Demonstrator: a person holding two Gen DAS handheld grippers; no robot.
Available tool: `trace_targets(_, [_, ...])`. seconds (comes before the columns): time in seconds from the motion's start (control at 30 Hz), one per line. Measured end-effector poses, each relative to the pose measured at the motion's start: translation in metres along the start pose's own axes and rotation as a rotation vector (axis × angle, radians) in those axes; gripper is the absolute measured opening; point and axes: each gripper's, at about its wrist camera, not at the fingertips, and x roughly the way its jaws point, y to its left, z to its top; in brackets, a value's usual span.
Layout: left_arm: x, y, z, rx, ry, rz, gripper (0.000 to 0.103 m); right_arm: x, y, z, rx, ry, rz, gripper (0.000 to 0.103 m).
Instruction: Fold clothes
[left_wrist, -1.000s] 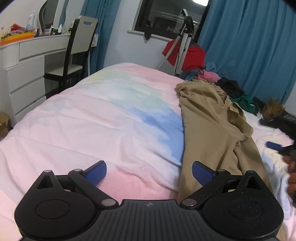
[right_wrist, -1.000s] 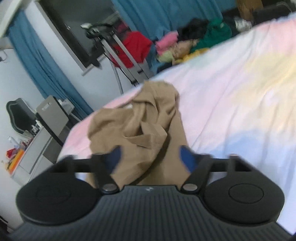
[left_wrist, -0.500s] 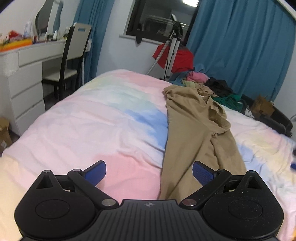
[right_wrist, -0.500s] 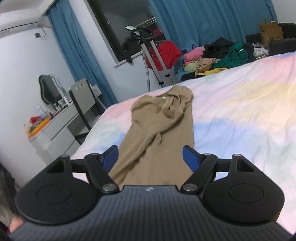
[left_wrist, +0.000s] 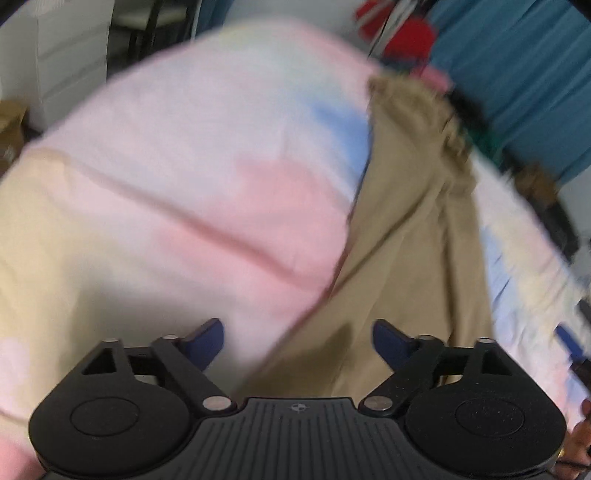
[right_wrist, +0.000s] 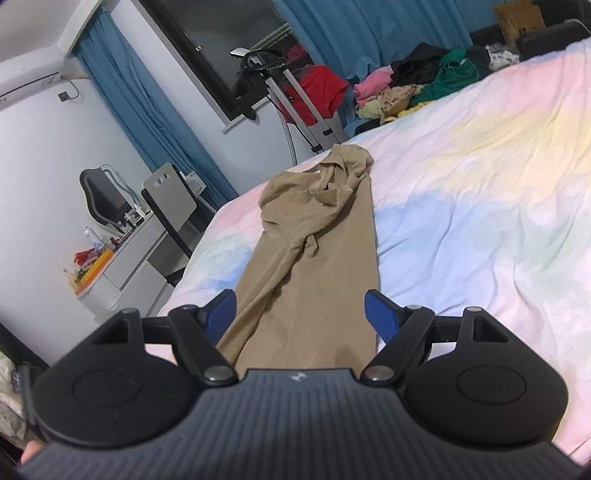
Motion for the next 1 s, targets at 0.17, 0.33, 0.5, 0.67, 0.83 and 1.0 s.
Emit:
trace_targets(0.17, [-0.002,-0.016,-0.01,0.119,0.019,0.06,0.042,-0.002,-0.006,0.0,0.035,0.004,0.009,0.079])
trace_targets(0.33, [-0.016,-0.04,-0.028,0.29,-0.021,0.089,0.005,-0.001,-0.012,-0.001,0.069,0.016,0.005,0.08])
trace_targets(0.5, [-0.041,-0.073,-0.063,0.556,-0.149,0.137,0.003,0.002,-0.014,-0.004,0.084,0.034,0.003,0.08])
trace_targets(0.67, [-0.057,-0.113,-0.102,0.819,-0.267,0.146,0.003,0.007,-0.013,-0.008,0.069,0.049,-0.029,0.08])
trace_targets(0.83, [-0.049,-0.143,-0.121,0.906,-0.252,0.07,0.003,0.007,-0.015,-0.009,0.074,0.062,-0.038,0.08])
trace_targets(1.0, [-0.019,-0.158,-0.128,0.954,-0.151,0.021,0.004,0.009,-0.021,-0.011,0.081,0.071,-0.066,0.08])
